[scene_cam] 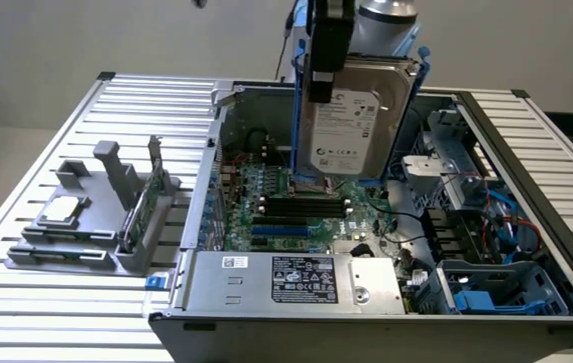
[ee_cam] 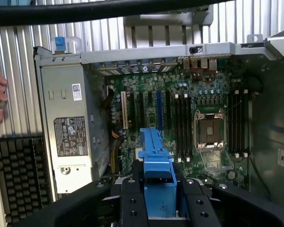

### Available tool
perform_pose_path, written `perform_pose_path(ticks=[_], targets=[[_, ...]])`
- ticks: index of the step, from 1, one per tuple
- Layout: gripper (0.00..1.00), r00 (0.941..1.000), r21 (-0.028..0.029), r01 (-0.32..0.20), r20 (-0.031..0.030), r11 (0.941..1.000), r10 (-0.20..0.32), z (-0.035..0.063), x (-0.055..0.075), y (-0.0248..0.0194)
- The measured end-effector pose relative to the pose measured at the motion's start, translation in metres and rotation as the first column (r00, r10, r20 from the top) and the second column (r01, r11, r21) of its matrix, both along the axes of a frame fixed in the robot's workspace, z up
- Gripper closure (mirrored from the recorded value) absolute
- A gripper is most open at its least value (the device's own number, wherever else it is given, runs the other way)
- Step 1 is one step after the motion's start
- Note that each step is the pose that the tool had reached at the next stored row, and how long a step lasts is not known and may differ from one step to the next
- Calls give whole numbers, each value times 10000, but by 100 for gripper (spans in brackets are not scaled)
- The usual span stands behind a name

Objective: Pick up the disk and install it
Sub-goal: 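Pick up the disk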

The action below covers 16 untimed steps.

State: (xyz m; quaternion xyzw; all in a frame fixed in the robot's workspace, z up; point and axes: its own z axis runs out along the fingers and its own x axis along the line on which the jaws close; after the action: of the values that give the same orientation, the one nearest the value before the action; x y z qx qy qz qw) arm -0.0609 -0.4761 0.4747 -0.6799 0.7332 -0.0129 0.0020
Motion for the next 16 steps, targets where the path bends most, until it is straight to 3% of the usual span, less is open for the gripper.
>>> perform_pose_path(ticks=[11, 16], targets=[[67, 10000, 0, 1, 14, 10000, -1, -14, 429, -233], [67, 10000, 0, 0, 14, 10000, 0, -14, 580, -365]])
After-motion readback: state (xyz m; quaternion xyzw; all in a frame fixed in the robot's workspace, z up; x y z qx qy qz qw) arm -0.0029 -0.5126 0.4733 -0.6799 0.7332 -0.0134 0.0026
